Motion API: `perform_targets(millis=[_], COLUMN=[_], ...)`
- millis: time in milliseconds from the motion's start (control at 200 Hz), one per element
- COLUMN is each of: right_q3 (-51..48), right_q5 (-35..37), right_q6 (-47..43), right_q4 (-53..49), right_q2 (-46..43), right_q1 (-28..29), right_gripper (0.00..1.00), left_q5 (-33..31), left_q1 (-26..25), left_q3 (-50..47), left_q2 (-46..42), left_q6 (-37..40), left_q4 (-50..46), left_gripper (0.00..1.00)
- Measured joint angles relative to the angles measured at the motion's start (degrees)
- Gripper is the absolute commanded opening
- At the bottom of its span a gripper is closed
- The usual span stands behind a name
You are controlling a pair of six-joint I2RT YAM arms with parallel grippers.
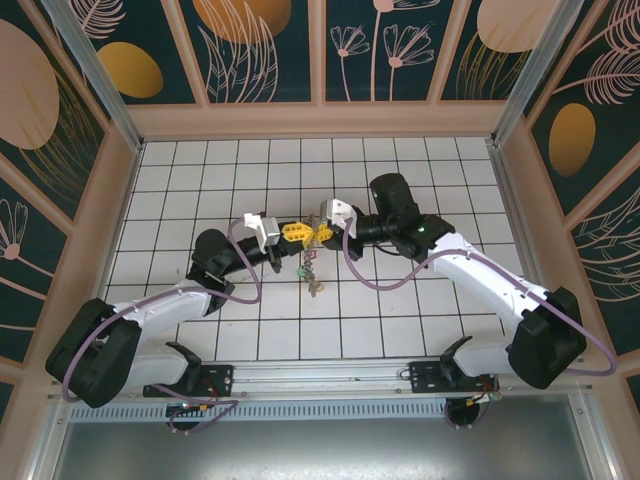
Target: Put the keys on the keyring
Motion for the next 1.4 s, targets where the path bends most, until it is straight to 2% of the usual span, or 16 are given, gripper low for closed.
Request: perform_targets(millis=[195, 516, 751, 1141, 1396], right_q3=[-1.4, -2.25, -2.23, -0.57, 0.55], right_q5=[1.2, 1.88, -0.68, -2.03, -2.51], right_q6=[0.46, -2.43, -5.42, -6.88, -6.93], right_q4=[1.16, -0.37, -4.15, -6.01, -5.97], right_q2=[-1.73, -7.72, -8.59, -5.27, -2.51], right_q1=[-0.13, -3.91, -4.31, -3.39, -1.68], right_gripper=[0.06, 0.28, 0.36, 0.35, 0.28], left_q5=[0.02, 0.46, 0.87, 1.95, 2.21], left_q1=[-0.28, -0.76, -0.76, -0.76, -0.76], left_q3=[-0.02, -0.44, -0.44, -0.44, -0.44], left_q2=[0.0, -0.02, -0.02, 0.0, 0.0], left_q6=[-0.04, -0.02, -0.04, -0.04, -0.04], left_q4=[0.48, -0.24, -0.33, -0.33, -0.35], left_gripper=[0.0, 0.0, 0.0, 0.0, 0.0])
